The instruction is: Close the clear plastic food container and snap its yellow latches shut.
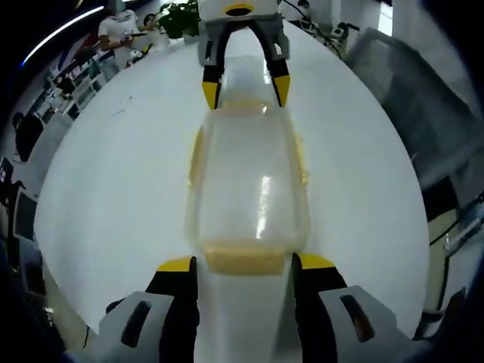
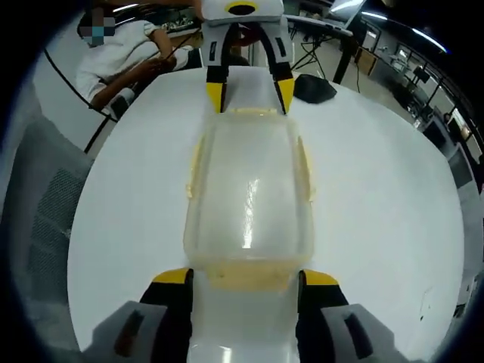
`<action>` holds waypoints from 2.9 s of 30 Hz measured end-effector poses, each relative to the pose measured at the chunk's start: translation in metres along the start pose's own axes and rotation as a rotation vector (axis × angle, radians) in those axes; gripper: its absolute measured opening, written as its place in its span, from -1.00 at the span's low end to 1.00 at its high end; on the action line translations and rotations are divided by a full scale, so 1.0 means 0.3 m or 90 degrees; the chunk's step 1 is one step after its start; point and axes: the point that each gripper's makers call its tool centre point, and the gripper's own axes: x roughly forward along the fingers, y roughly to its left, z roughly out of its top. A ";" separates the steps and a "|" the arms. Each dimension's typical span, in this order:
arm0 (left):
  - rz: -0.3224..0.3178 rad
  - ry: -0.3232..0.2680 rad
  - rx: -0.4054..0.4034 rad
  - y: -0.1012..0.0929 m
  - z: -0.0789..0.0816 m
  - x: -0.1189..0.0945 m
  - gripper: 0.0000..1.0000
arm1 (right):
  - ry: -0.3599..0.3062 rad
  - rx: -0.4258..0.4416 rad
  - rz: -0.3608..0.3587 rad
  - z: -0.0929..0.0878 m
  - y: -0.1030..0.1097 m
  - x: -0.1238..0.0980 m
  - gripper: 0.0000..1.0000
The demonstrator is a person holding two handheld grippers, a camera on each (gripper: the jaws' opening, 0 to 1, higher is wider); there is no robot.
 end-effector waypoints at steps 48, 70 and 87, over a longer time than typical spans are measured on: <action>-0.032 0.064 0.004 -0.005 -0.010 0.012 -0.27 | 0.067 -0.009 -0.006 0.004 -0.006 0.000 -0.30; -0.027 0.087 -0.022 -0.005 -0.005 0.015 -0.27 | 0.077 0.001 -0.007 -0.006 -0.004 -0.008 -0.32; 0.020 0.069 -0.010 -0.020 0.084 -0.065 -0.29 | 0.051 -0.017 -0.029 -0.005 0.018 -0.122 -0.33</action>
